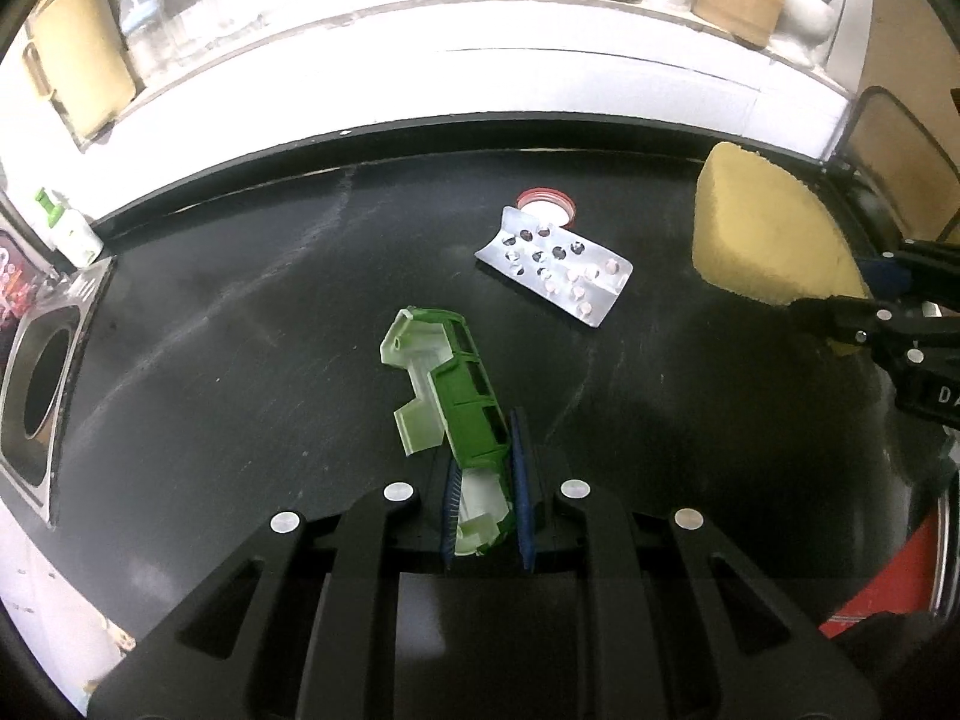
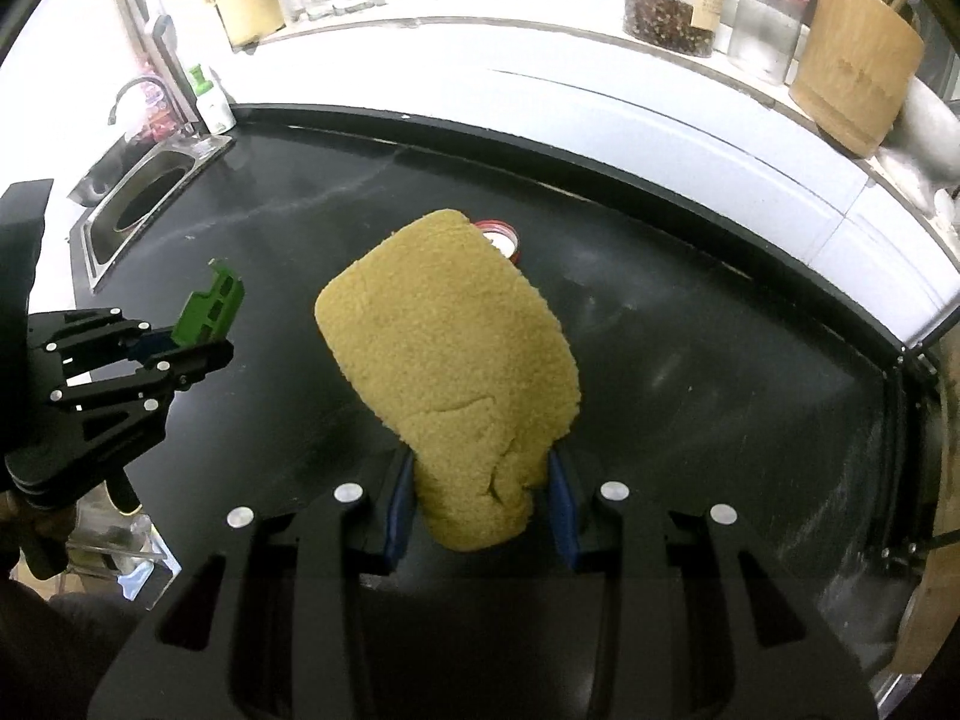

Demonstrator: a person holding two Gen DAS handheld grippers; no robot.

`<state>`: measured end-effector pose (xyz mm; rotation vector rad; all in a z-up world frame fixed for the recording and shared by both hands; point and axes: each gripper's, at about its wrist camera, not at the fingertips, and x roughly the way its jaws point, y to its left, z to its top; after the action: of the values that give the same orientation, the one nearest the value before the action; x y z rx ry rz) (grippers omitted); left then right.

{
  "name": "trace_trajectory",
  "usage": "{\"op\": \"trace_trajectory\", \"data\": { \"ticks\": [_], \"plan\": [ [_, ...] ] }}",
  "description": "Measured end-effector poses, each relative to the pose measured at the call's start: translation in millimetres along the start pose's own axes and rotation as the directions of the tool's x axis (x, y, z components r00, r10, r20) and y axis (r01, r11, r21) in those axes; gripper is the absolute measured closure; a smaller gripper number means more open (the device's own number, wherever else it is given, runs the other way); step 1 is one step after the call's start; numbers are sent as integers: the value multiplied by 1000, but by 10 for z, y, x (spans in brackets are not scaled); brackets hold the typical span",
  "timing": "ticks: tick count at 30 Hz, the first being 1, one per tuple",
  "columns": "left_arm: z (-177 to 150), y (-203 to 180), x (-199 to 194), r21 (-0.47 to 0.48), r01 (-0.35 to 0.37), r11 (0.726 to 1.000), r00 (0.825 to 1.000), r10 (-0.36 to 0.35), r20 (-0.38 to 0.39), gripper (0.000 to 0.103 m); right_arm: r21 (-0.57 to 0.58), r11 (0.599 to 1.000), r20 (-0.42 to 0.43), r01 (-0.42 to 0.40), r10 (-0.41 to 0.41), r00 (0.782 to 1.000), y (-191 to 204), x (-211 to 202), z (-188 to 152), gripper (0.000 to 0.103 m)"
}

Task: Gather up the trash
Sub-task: 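Carry the packaging and sponge to the black bin and release both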

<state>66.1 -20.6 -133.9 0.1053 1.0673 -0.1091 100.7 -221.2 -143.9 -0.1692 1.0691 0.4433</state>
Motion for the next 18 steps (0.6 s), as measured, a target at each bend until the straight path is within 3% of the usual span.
{"op": "trace_trajectory", "data": {
  "ticks": [11,15,18],
  "plan": [
    [-231,496,-430,-89,-48,995,997,53,54,89,-81,996,29,-28,31,999,587,-122,209,66],
    [-474,885,-677,-166,-101,981,992,113,64,89,-165,982,26,-87,93,995,1113,-62,372,66],
    [-771,1259,-888,-259,-151,954,984,171,57,89,-259,953,11,-155,164,986,1702,25,495,66]
  ]
}}
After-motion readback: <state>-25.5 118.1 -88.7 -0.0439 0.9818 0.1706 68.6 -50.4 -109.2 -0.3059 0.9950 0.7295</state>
